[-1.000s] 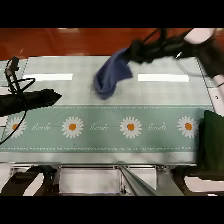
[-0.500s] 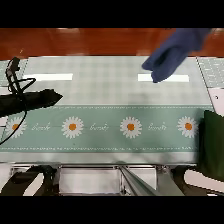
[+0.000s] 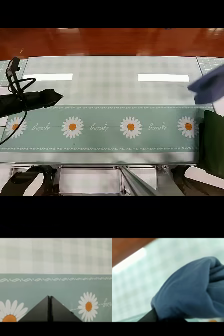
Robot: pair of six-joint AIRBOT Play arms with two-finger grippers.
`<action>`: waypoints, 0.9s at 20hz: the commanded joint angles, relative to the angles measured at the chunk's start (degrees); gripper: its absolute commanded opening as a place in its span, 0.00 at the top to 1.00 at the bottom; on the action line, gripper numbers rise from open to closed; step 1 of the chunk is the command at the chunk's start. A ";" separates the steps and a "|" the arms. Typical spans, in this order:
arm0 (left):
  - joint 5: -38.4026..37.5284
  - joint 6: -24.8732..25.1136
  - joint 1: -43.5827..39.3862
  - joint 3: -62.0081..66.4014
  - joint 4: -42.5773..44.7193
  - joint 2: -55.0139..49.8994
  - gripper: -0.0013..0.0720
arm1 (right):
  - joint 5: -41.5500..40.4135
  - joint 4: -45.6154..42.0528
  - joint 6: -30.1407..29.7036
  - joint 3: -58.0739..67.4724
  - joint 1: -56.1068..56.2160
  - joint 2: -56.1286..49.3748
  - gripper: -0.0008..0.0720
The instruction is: Fold the shirts.
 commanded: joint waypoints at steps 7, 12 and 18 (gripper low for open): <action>4.26 1.03 -0.02 0.02 0.00 -0.07 0.96 | 5.66 -25.09 -1.75 -21.44 -13.97 14.16 0.96; 7.32 1.03 -0.02 0.04 0.00 -0.48 0.96 | 5.66 -39.47 -0.35 -41.77 -24.15 27.78 0.95; 7.69 2.78 -0.02 0.04 -0.04 -5.03 0.96 | 5.79 -45.59 1.16 -50.66 -23.82 32.92 0.42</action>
